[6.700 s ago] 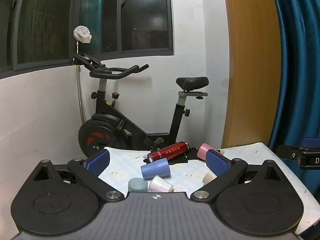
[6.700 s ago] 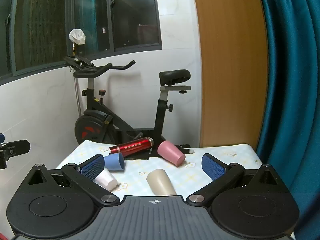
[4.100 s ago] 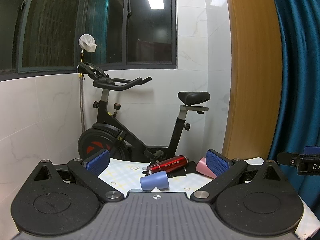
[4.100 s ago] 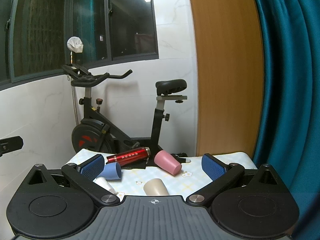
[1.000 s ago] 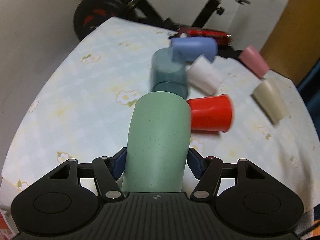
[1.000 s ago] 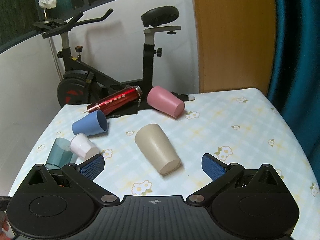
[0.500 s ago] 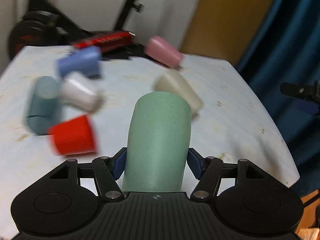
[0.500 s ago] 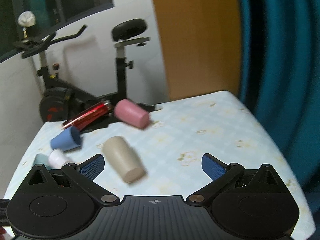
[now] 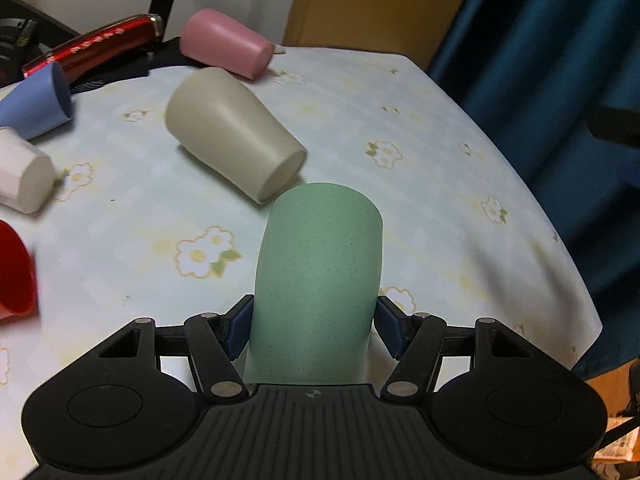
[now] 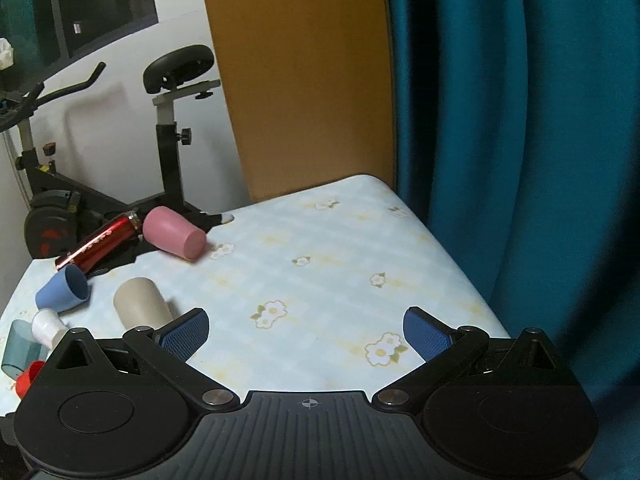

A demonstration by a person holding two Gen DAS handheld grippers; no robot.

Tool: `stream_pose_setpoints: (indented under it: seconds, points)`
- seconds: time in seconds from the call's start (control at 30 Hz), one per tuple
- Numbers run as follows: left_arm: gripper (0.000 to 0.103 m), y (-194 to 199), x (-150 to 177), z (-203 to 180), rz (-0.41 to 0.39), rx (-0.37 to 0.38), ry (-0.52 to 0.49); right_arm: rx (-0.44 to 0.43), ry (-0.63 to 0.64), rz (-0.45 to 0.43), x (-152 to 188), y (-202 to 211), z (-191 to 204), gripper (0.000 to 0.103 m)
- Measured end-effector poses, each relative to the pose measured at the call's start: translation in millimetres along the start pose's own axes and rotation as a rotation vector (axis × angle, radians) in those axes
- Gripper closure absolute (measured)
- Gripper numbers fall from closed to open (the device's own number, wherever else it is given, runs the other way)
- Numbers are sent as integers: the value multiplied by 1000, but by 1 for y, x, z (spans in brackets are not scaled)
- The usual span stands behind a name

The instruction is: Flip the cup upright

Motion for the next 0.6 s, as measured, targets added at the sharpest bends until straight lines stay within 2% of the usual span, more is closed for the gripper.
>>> stream_pose_setpoints:
  seconds: [0.2,0.3,0.5,0.6]
  points:
    - [36,-6,-2,-2,-9,38,6,-17,27,9,3,-2,8,0]
    - [31,1,-8,-3,-27,53,22,-34,34,19,5,0,13,0]
    - [30,34,-17,5,-80,51,46,-75,43,33,9,3,30,0]
    - [28,57,-25,15,-143,16,47,-95,72,56,12,3,40,1]
Point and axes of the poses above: each gripper's, at about its wrist camera, not at the fingertips, and y roughly against the way its jaws point, z to its left, x to its underside, the point moved 10 cm from there along -y, roughly the way its jaws point, and after that the axes turned 12 degrees about -z, right-handed, at the moved point
